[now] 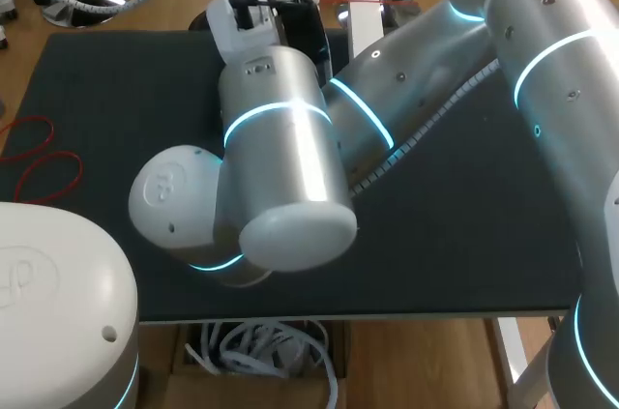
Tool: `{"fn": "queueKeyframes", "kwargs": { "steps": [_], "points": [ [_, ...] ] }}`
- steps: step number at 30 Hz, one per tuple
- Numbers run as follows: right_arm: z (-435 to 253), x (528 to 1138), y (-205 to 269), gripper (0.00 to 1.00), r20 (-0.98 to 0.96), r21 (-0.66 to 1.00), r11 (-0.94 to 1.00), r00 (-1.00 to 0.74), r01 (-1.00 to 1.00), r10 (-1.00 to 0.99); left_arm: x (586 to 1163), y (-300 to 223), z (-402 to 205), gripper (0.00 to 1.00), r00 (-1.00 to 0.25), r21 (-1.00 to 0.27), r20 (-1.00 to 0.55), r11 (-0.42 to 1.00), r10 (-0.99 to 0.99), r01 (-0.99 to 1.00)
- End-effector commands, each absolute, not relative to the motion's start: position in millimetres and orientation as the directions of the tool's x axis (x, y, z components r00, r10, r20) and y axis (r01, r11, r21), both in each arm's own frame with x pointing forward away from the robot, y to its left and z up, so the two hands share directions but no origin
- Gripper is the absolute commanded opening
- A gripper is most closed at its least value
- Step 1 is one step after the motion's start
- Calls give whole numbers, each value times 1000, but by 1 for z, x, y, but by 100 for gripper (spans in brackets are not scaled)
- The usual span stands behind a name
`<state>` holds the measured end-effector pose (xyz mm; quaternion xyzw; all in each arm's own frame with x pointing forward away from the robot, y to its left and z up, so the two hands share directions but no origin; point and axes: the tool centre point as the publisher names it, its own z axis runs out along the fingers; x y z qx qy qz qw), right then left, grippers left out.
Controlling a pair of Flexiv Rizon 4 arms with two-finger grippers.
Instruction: Grab the tape and strap the tape.
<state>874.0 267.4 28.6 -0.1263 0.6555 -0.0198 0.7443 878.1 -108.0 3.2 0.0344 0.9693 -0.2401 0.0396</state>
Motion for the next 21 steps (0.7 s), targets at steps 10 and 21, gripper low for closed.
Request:
{"fn": "queueKeyframes", "kwargs": {
  "steps": [10,21],
  "points": [
    [43,853,251,19,-976,-187,975,138,-123,-170,878,-108,4,0,-995,-458,-91,885,47,83],
    [53,848,216,41,-985,-149,985,106,-83,-140,878,-108,4,0,-995,-458,-91,885,47,83]
  ]
}}
